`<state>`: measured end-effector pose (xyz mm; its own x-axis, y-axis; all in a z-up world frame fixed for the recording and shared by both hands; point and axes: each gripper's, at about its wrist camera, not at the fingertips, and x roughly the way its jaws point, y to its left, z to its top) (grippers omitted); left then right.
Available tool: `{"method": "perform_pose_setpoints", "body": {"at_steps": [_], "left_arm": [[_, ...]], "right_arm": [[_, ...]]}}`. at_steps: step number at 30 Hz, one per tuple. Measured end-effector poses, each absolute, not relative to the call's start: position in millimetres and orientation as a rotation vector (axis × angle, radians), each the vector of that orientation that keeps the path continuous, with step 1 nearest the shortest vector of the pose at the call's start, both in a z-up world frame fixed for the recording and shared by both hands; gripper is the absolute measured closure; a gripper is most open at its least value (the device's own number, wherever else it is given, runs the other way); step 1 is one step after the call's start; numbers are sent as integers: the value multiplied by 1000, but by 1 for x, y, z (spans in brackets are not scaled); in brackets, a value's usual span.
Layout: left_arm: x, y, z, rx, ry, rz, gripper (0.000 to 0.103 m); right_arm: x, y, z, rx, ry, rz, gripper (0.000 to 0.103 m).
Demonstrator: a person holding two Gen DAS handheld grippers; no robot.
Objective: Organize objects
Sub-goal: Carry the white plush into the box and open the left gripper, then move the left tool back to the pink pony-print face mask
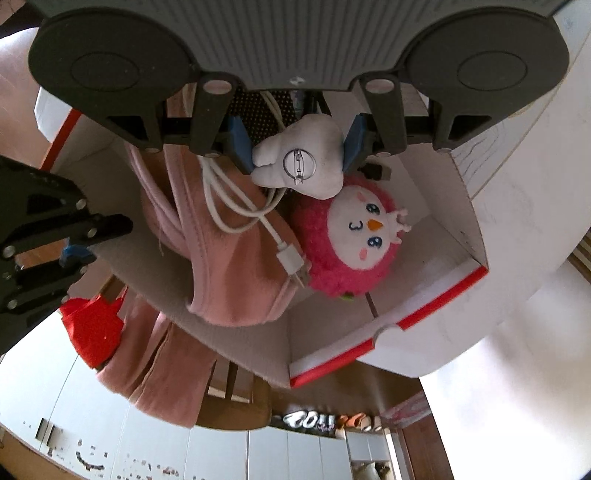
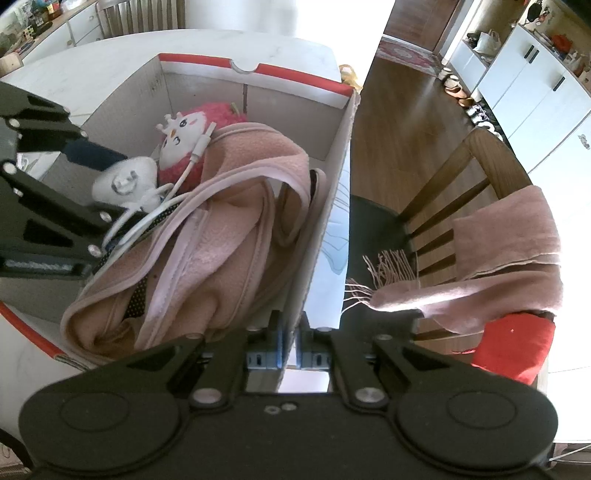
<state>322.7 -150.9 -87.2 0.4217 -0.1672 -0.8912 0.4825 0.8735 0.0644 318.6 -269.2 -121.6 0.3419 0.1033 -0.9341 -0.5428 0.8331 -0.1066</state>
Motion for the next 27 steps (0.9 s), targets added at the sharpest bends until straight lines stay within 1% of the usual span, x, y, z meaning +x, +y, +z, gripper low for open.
{"method": "perform_pose_setpoints", "body": {"at_steps": [5, 8, 9, 10, 12, 17, 27], "left_arm": [[323, -155, -94, 357, 1088, -411, 51], [322, -155, -97, 365, 1094, -405, 49], [322, -155, -97, 366, 1092, -403, 45], [322, -154, -97, 368, 1091, -400, 38], [322, -152, -98, 377, 1087, -385, 29], [319, -140, -90, 315, 1081, -386, 29], [287, -108, -50, 159, 999, -409, 29]], "right_arm": [[318, -269, -121, -445, 1154, 441, 98], [318, -269, -122, -445, 1155, 441, 98], [318, -269, -122, -445, 1154, 441, 98], [318, -269, -122, -444, 1155, 441, 98], [318, -269, -121, -446, 1154, 441, 98], [318, -269, -121, -445, 1155, 441, 98], [317, -270, -120, -449, 1160, 442, 96]]}}
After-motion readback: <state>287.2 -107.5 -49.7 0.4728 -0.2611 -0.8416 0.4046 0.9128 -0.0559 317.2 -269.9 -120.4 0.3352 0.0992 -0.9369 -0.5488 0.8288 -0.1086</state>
